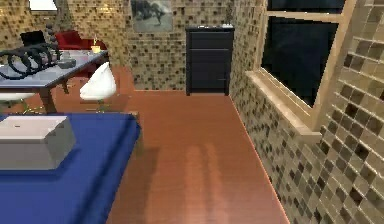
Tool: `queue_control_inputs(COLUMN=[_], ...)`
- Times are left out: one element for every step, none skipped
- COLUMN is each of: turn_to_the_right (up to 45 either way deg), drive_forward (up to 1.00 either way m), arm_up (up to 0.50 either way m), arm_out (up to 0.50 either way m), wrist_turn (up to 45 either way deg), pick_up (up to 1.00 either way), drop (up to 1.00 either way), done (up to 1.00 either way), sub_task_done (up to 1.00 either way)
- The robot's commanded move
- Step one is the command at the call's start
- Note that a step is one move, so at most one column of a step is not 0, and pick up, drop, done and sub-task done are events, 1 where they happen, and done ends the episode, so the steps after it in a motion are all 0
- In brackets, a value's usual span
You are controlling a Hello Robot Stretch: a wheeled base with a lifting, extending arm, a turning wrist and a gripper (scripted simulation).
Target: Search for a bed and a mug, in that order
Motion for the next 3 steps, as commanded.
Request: queue_control_inputs(turn_to_the_right=[0.0,-3.0,0.0], drive_forward=[1.00,0.00,1.00], arm_up=[0.00,0.00,0.00], arm_out=[0.00,0.00,0.00], wrist_turn=[0.0,0.0,0.0], pick_up=[0.00,0.00,0.00], drop=[0.00,0.00,0.00], done=[0.00,0.00,0.00], sub_task_done=[0.00,0.00,0.00])
